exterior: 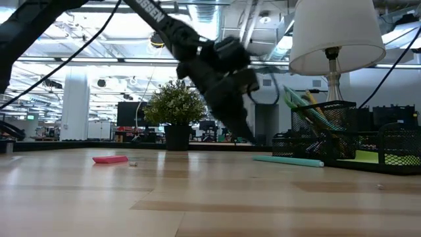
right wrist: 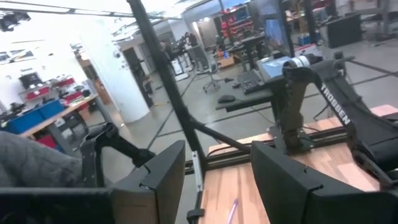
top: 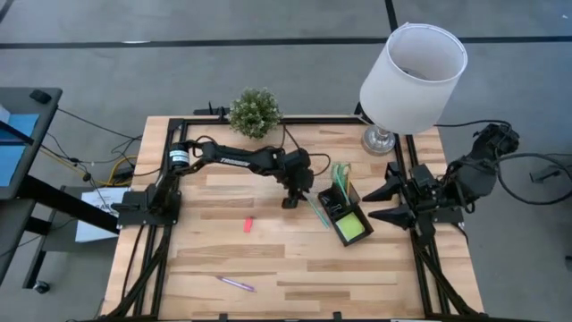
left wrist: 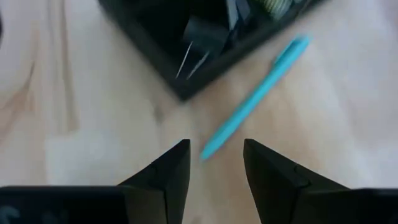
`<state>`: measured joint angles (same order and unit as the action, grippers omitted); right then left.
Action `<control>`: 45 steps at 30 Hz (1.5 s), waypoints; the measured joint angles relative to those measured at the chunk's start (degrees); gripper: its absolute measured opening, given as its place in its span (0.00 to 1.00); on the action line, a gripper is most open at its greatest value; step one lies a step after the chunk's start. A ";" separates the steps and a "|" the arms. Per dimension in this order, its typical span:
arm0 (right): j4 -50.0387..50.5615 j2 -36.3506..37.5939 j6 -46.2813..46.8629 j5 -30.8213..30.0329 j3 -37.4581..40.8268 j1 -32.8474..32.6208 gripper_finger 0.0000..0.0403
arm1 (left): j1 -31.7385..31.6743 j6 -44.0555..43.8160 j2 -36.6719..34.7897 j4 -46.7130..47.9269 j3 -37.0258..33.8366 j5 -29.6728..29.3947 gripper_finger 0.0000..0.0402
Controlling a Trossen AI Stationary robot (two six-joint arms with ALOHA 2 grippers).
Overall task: Pick and place office supplies into organizer
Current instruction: Put the blue pen into the black desk organizer
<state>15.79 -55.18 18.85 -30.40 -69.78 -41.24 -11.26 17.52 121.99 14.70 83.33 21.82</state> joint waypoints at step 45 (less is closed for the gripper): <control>0.44 0.00 0.63 0.52 0.00 6.88 0.43 | 5.52 -8.46 6.67 -45.64 -21.49 -2.69 0.33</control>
<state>16.23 -55.18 19.49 -29.89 -69.78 -34.36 -5.74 9.06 128.66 -30.94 61.84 19.13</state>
